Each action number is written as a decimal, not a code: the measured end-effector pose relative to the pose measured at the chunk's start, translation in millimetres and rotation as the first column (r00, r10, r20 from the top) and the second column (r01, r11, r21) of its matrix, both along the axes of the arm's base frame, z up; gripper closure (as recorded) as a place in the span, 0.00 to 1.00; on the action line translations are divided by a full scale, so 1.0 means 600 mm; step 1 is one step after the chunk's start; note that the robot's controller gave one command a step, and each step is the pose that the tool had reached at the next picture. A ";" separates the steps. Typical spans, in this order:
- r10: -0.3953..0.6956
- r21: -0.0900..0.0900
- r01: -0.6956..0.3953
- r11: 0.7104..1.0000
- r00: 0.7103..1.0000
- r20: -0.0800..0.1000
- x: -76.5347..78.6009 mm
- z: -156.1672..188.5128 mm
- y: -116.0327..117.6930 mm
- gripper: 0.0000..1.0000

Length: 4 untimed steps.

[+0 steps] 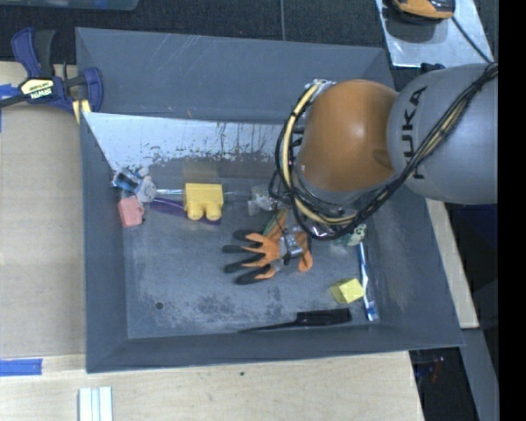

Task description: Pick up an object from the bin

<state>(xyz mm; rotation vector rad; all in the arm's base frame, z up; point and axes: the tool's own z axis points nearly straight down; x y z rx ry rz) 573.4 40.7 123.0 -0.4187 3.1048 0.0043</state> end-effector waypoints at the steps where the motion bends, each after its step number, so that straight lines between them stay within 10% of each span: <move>1: -0.263 -0.001 0.263 0.965 0.965 -0.001 -0.010 -0.083 -0.030 0.00; 2: 0.092 -0.001 -0.092 0.996 0.996 0.017 0.041 -0.085 -0.059 1.00; 4: 0.090 0.000 -0.090 0.996 0.996 0.014 0.039 -0.053 -0.059 1.00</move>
Offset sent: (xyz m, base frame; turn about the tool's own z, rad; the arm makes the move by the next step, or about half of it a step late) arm 0.0225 -0.0347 -0.0530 -0.0957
